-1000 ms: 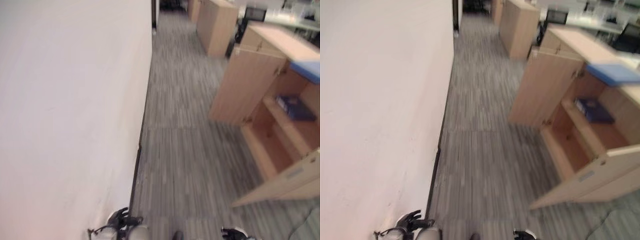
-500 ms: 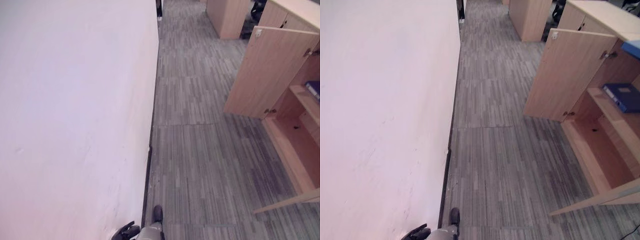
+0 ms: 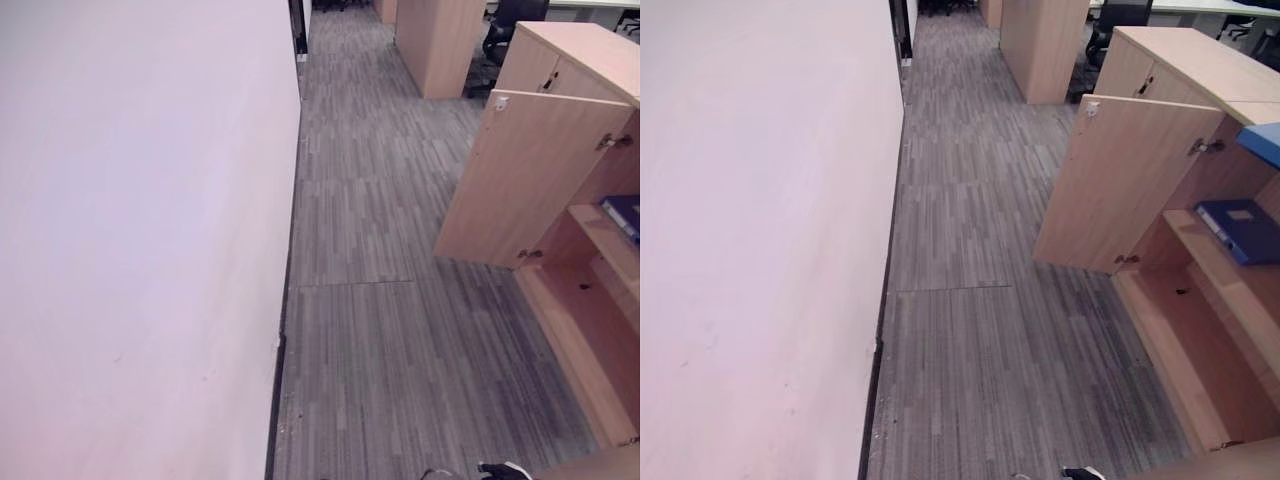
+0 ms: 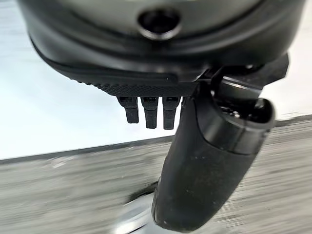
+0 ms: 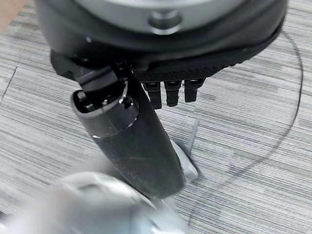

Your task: Put the empty folder in the office cabinet

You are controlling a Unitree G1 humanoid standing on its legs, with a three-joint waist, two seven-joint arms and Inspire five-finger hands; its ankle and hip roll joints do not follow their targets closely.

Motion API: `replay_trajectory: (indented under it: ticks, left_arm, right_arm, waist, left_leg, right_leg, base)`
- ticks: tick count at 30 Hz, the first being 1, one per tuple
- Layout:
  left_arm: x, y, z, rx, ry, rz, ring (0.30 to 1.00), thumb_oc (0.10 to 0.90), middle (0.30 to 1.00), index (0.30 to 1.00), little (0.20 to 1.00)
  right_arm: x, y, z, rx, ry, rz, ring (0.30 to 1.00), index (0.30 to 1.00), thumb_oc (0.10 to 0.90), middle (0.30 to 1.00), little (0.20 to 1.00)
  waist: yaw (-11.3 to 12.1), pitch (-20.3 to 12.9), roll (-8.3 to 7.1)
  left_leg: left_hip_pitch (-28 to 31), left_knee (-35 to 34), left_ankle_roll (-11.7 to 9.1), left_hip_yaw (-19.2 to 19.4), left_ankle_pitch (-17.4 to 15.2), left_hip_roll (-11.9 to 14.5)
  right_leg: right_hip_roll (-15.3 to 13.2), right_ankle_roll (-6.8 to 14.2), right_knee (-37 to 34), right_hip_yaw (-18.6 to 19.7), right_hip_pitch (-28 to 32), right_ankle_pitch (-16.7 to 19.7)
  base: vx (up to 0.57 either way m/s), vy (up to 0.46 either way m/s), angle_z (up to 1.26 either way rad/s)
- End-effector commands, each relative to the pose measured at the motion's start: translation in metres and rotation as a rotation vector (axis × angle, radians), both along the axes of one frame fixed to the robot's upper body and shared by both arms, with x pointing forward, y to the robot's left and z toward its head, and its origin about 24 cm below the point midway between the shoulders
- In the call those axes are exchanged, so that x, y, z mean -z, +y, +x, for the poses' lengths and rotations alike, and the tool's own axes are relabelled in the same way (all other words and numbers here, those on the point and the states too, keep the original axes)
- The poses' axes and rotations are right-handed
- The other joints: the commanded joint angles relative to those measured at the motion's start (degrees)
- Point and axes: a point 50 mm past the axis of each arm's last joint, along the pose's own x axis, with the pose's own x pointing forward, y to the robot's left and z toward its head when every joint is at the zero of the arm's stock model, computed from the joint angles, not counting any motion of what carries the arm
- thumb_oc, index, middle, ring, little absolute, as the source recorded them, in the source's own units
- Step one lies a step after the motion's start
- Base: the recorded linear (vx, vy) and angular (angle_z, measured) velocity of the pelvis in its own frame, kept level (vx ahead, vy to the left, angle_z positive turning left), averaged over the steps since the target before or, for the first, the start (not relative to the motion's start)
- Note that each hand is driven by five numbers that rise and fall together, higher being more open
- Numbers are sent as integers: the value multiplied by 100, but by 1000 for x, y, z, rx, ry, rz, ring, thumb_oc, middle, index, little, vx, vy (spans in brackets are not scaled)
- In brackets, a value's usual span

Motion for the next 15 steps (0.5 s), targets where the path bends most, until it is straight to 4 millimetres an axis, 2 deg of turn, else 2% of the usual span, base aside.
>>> replay_trajectory:
  ticks: [1, 2, 5, 6, 8, 9, 10, 11, 13, 15]
  left_arm:
    - [1, 1, -6, -27, 34, 2, 900, 800, 900, 900, 900]
    - [1, 1, -6, -27, 34, 3, 900, 800, 900, 900, 900]
    - [0, 4, -7, -18, 44, 14, 900, 800, 900, 900, 900]
    - [0, 4, -5, -17, 42, 14, 900, 800, 900, 900, 900]
    - [0, 4, -6, -16, 44, 13, 900, 800, 900, 900, 900]
    - [1, 3, -8, 2, 58, 14, 900, 800, 900, 900, 900]
    - [1, 3, -8, 2, 58, 14, 900, 800, 900, 900, 900]
    - [2, -1, -3, 15, 45, 10, 900, 800, 900, 900, 900]
    - [2, -3, -2, 14, 39, 6, 900, 800, 900, 900, 900]
    - [2, -7, 8, 32, 12, -2, 900, 800, 900, 900, 900]
  right_arm:
    - [0, 19, 21, 9, -70, 71, 900, 900, 800, 900, 900]
    - [0, 19, 22, 9, -70, 71, 900, 900, 800, 900, 900]
    - [0, 20, 22, 58, -78, 93, 900, 900, 800, 900, 900]
    - [1, 20, 21, 61, -76, 96, 900, 900, 800, 900, 900]
    - [1, 20, 20, 65, -72, 99, 900, 900, 800, 900, 900]
    - [3, 21, 14, 72, -59, 106, 900, 900, 800, 900, 900]
    - [3, 21, 14, 72, -59, 106, 900, 900, 800, 900, 900]
    - [4, 20, 8, 70, -39, 97, 900, 900, 800, 900, 900]
    - [4, 19, 9, 73, -41, 95, 900, 900, 800, 900, 900]
    - [3, 17, 9, 65, -36, 83, 900, 900, 800, 900, 900]
  waist:
    - [-192, 360, 77]
    - [-190, 372, 89]
    - [-325, 373, -54]
    - [-382, 372, -135]
    - [-410, 365, -135]
    - [-422, 267, -181]
    - [-426, 269, -178]
    - [-447, 161, -159]
    - [-449, 156, -139]
    - [-475, 104, -59]
  left_leg:
    - [-219, -296, 19, -447, -36, -686]
    - [-202, -296, 10, -445, -41, -665]
    - [189, -296, -92, -713, -321, -686]
    - [224, -296, -90, -766, -312, -760]
    - [304, -296, -94, -834, -368, -742]
    - [401, -296, -123, -959, -531, -733]
    - [405, -296, -124, -963, -532, -729]
    - [553, -296, -168, -1128, -661, -579]
    - [570, -296, -185, -1142, -651, -500]
    - [576, -296, -285, -1188, -653, -310]
  right_leg:
    - [483, 350, -968, 229, 393, 880]
    - [519, 342, -1030, 215, 438, 905]
    - [1094, 484, -2471, 661, 165, 1335]
    - [1075, 471, -2644, 671, 45, 1521]
    - [1095, 493, -2672, 680, 7, 1558]
    - [1149, 394, -2734, 674, 155, 1398]
    - [1151, 393, -2734, 668, 160, 1395]
    - [1257, 303, -2734, 686, 311, 1353]
    - [1269, 274, -2681, 671, 362, 1333]
    - [1301, 179, -2443, 666, 280, 1173]
  base:
    - [144, -138, -31]
    - [238, -197, -29]
    - [374, -174, -22]
    - [442, -169, 38]
    - [301, -117, 75]
    - [278, -118, 28]
    - [602, -274, -3]
    - [430, -203, -5]
    - [321, -154, 35]
    - [361, -179, 40]
